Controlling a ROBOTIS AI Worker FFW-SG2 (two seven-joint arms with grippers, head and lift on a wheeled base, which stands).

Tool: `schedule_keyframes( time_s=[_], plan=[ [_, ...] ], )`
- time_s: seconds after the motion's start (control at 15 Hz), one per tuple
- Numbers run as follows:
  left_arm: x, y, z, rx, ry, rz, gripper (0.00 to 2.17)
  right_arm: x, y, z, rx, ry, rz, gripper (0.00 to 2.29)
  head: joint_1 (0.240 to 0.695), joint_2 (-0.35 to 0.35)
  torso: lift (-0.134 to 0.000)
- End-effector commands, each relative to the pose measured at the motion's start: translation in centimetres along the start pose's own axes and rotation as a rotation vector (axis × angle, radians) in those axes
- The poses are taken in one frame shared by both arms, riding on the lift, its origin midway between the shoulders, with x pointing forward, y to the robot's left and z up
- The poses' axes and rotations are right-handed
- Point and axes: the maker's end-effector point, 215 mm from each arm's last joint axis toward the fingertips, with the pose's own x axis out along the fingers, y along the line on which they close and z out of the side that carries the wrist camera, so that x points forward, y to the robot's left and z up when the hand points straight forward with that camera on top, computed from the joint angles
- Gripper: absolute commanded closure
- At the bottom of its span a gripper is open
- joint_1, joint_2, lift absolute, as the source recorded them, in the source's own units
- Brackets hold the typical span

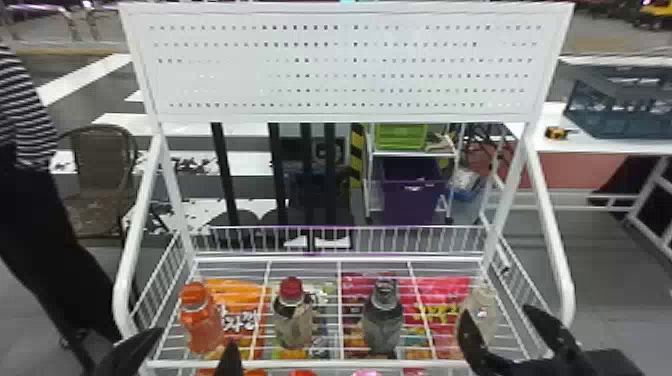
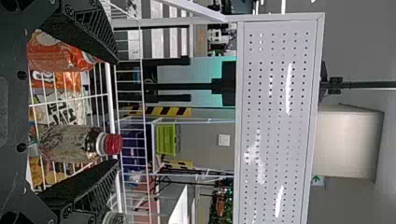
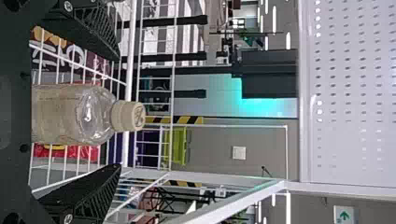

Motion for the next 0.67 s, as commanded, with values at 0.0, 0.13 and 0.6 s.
schedule_keyframes(
  time_s=[0.0, 0.13, 0.6],
  plan=[
    [0.1, 0.3, 0.3, 0.004, -0.008, 0.006, 0.13, -3.4, 0.5, 3.8, -0.018, -0.019, 0.001, 0.07, 0.499, 0.000, 0.000],
    [0.2, 0.8, 0.6, 0.008, -0.021, 0.016, 0.13, -5.9, 0.7, 4.4, -0.050, 0.045, -0.001, 0.07, 0.499, 0.000, 0.000],
    [0.2, 0.9, 1.1, -0.001, -0.033, 0.019, 0.13, -12.7, 2.8, 6.9, -0.055, 0.043, 0.047, 0.08, 0.499, 0.000, 0.000]
  ],
)
